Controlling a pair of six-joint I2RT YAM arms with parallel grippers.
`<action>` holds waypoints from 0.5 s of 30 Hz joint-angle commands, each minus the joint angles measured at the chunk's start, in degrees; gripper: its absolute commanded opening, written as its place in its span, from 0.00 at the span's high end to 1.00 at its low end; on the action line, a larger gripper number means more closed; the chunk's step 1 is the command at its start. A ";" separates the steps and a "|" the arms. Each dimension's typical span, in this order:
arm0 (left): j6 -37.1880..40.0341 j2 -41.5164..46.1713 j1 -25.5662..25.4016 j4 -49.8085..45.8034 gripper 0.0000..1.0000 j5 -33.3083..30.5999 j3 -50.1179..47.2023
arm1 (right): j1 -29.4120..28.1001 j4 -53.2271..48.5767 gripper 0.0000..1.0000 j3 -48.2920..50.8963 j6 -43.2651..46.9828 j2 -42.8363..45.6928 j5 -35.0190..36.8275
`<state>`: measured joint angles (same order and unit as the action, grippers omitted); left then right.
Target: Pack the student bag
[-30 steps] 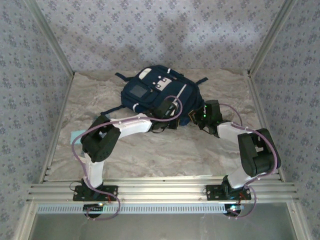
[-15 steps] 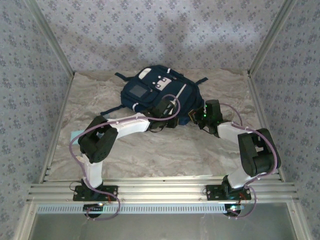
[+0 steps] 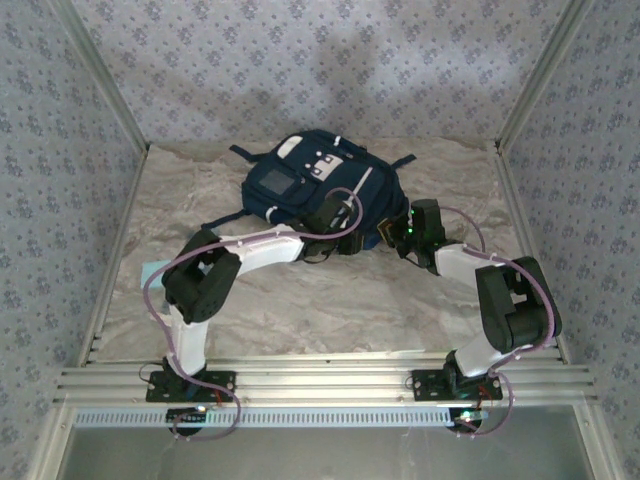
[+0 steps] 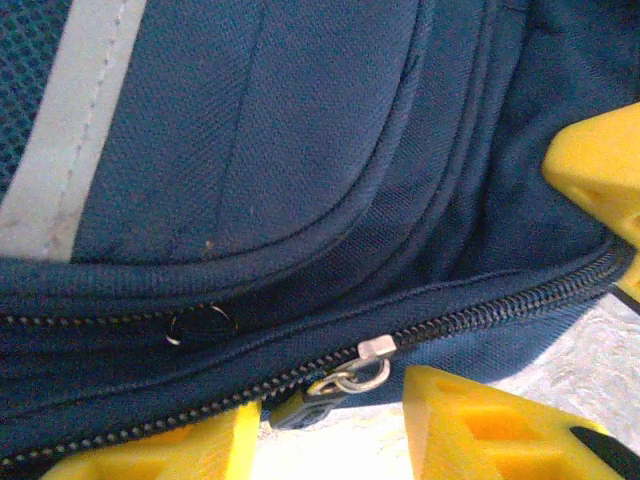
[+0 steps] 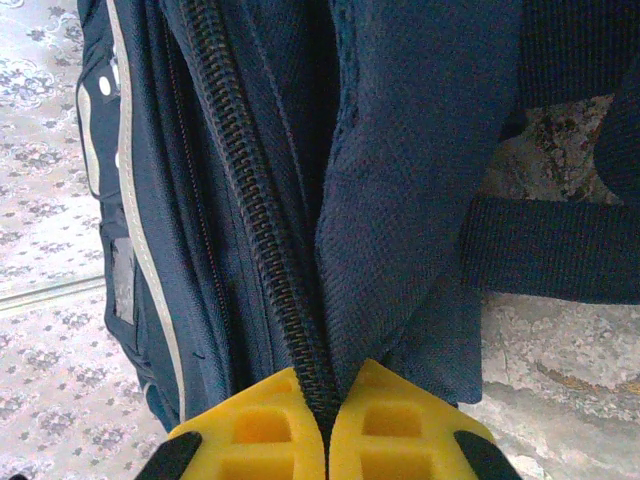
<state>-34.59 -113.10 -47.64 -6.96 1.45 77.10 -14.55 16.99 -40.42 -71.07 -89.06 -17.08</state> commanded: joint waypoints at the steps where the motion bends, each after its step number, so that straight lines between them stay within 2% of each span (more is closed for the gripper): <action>1: 0.56 -3.29 0.76 -2.70 0.59 -5.40 2.88 | -0.75 5.73 1.00 -1.05 -1.26 1.34 -2.09; 4: 0.67 -3.97 0.94 -2.22 0.63 -5.32 3.12 | -1.16 5.68 1.00 -1.15 -1.28 1.60 -2.00; 6: 0.75 -3.84 0.90 -1.50 0.76 -4.97 3.12 | -1.23 5.68 1.00 -1.17 -1.27 1.53 -2.01; 10: 1.83 -2.76 0.95 -1.04 0.93 -4.62 2.79 | -0.85 5.77 1.00 -0.64 -1.18 1.36 -1.69; 11: 2.19 -2.45 0.98 -1.33 1.00 -4.68 2.70 | -0.62 5.77 1.00 -0.59 -1.08 1.30 -1.63; 15: 2.86 -0.04 1.62 -2.43 1.00 -5.05 1.06 | 0.35 5.09 1.00 -0.32 -0.04 1.16 -1.21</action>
<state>-32.99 -114.85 -47.46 -8.99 -0.95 79.02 -14.50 17.67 -40.34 -71.16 -89.06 -15.86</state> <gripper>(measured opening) 0.094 0.066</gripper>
